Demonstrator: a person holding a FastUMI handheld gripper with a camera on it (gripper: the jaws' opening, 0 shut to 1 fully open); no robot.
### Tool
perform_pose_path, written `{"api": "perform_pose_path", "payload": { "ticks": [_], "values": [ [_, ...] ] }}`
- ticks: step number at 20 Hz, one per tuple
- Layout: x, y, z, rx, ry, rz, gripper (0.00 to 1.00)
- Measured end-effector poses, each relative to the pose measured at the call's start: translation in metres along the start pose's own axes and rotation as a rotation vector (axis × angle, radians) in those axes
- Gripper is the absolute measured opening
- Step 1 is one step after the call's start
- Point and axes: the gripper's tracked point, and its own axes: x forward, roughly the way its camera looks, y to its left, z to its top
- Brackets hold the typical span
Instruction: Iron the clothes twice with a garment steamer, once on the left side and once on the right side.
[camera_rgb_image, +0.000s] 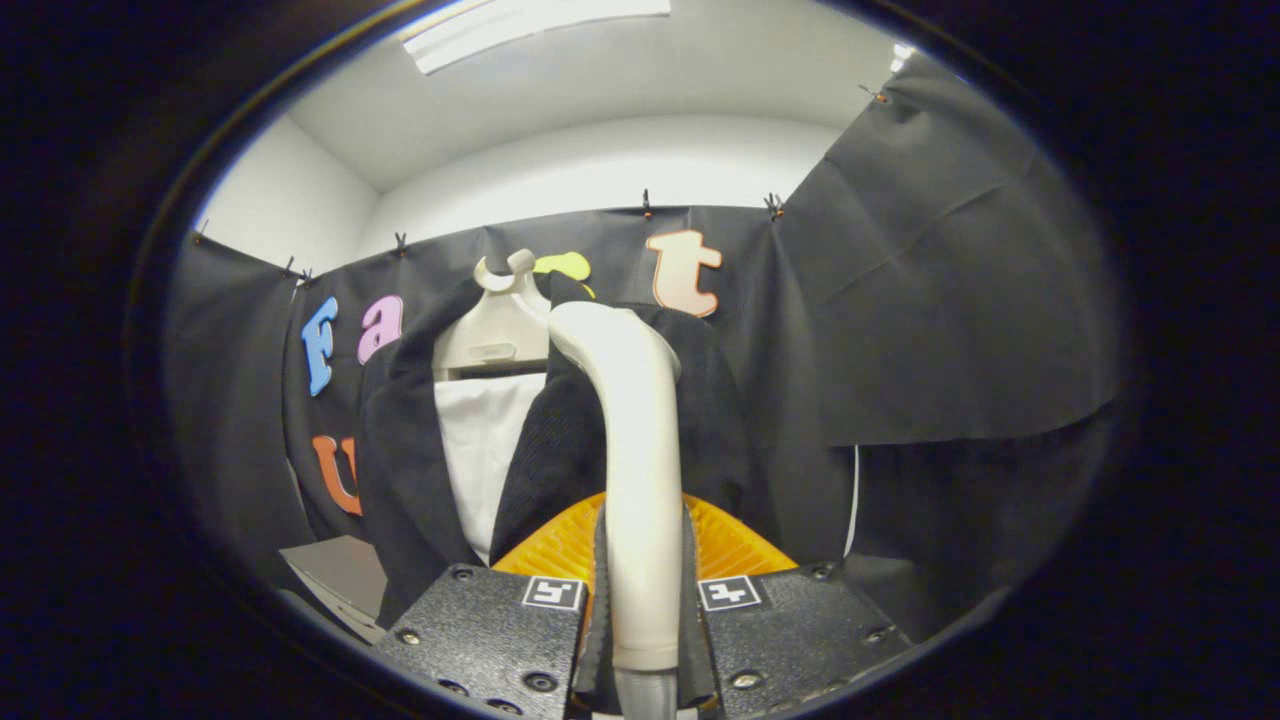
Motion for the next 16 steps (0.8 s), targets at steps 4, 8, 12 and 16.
{"api": "perform_pose_path", "payload": {
  "ticks": [4, 8, 12, 16],
  "values": [
    [-0.019, 0.0, -0.025, -0.006, 0.041, -0.033, 0.29],
    [-0.039, 0.0, -0.056, -0.003, 0.099, -0.076, 0.29],
    [-0.058, 0.006, -0.087, -0.006, 0.165, -0.089, 0.29],
    [-0.072, 0.006, -0.113, -0.017, 0.212, -0.109, 0.29]
  ]
}}
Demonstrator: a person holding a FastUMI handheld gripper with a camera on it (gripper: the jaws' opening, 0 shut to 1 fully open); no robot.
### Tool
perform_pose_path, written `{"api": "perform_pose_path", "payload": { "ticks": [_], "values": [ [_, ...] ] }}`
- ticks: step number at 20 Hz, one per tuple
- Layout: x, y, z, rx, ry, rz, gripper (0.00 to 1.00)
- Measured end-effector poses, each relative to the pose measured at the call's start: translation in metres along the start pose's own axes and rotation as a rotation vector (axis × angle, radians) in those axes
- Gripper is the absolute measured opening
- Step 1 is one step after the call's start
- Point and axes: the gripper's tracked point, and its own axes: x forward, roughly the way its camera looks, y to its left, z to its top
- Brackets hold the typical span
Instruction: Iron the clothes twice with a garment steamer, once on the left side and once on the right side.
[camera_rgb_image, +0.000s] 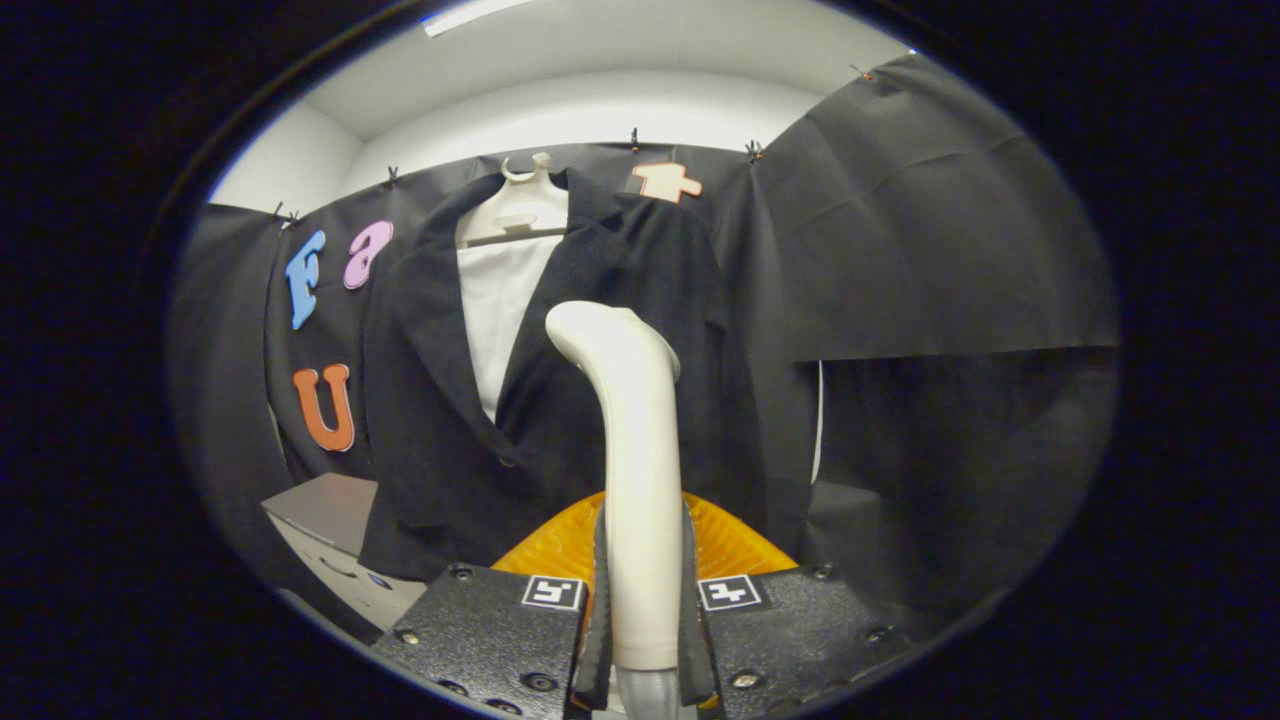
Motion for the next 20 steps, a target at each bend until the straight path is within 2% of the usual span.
{"api": "perform_pose_path", "payload": {
  "ticks": [6, 20],
  "values": [
    [-0.004, -0.011, -0.045, -0.025, 0.071, -0.04, 0.29],
    [-0.028, -0.012, -0.171, -0.039, 0.223, -0.05, 0.29]
  ]
}}
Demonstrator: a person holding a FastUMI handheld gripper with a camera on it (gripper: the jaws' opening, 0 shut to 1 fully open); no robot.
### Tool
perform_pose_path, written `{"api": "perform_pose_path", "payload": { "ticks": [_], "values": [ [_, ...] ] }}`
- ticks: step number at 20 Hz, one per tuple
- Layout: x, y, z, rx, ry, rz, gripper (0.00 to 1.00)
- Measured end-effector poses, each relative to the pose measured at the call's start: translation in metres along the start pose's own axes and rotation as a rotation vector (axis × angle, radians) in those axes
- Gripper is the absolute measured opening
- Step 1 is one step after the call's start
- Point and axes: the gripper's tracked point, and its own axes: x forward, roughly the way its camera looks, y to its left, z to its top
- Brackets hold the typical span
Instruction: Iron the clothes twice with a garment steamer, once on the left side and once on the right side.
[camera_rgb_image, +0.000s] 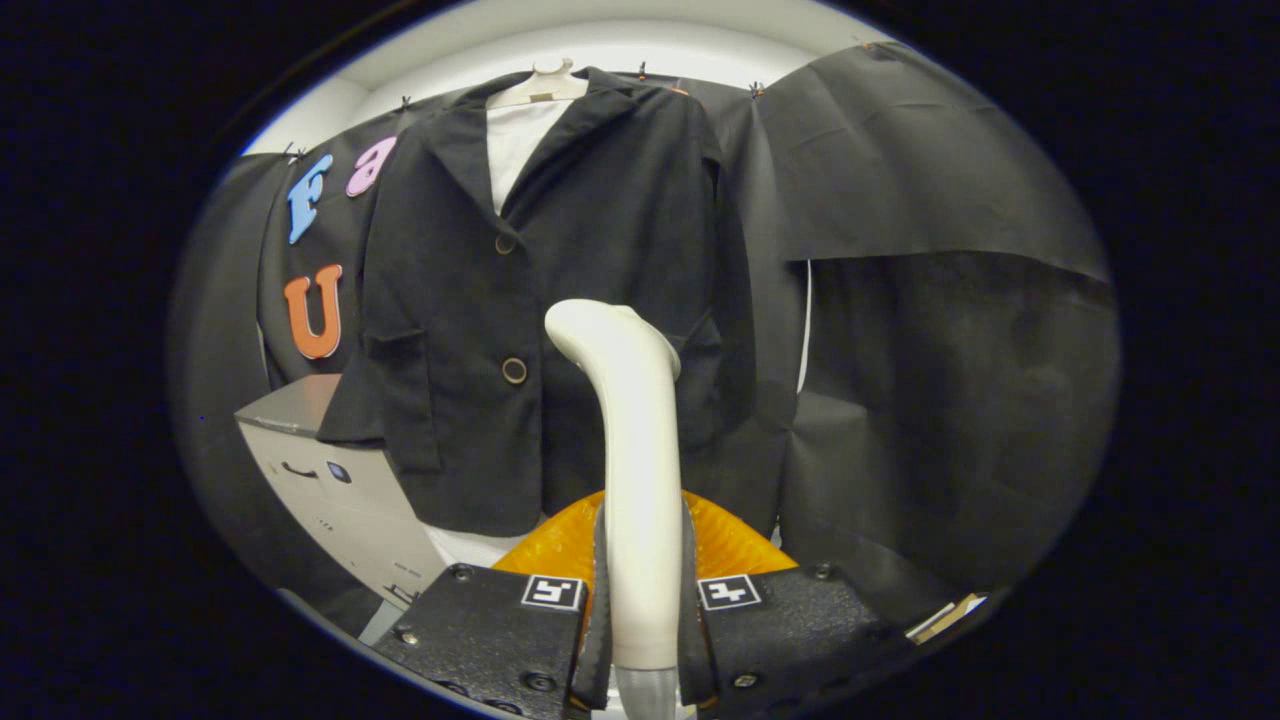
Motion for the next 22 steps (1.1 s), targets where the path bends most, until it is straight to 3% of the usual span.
{"api": "perform_pose_path", "payload": {
  "ticks": [13, 18, 22],
  "values": [
    [0.018, -0.013, -0.107, -0.033, 0.142, -0.05, 0.29],
    [-0.009, -0.014, -0.155, -0.056, 0.236, -0.085, 0.29],
    [-0.048, -0.002, -0.163, -0.027, 0.224, -0.103, 0.29]
  ]
}}
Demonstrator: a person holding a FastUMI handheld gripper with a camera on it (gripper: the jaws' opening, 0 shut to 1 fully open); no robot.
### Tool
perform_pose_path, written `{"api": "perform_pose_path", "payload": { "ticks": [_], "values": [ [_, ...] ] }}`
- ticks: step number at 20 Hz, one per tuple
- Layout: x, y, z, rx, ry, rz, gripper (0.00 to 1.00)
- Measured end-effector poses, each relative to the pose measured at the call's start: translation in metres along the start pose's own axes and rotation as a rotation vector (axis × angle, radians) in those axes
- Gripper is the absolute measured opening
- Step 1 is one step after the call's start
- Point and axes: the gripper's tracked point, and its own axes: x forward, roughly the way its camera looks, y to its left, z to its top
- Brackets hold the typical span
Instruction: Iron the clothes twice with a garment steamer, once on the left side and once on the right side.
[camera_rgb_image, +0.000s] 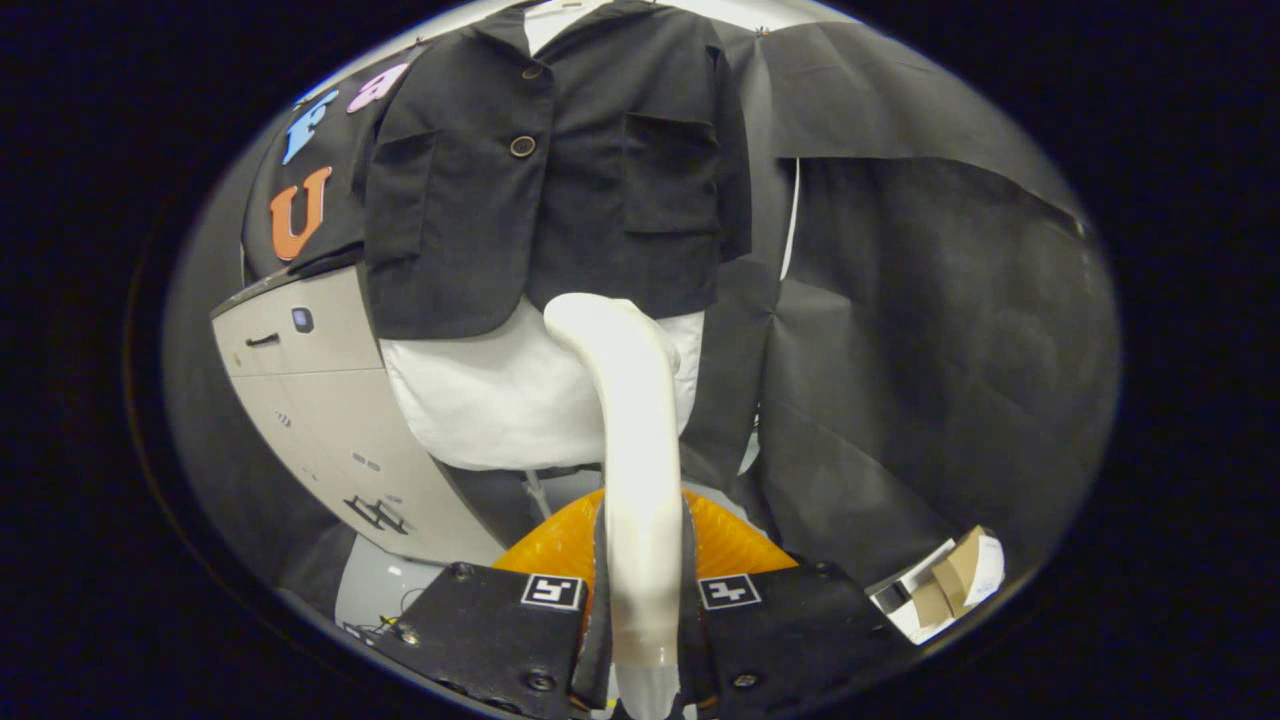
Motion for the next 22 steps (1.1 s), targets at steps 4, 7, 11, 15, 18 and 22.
{"api": "perform_pose_path", "payload": {
  "ticks": [4, 7, 11, 15, 18, 22],
  "values": [
    [-0.063, 0.007, 0.002, 0.001, -0.039, 0.037, 0.29],
    [-0.108, 0.009, 0.01, -0.008, -0.064, 0.065, 0.29],
    [-0.169, -0.001, 0.025, -0.024, -0.128, 0.115, 0.29],
    [-0.221, -0.015, 0.029, -0.017, -0.165, 0.182, 0.29],
    [-0.254, -0.034, 0.025, -0.038, -0.187, 0.214, 0.29],
    [-0.284, -0.053, 0.022, -0.048, -0.205, 0.247, 0.29]
  ]
}}
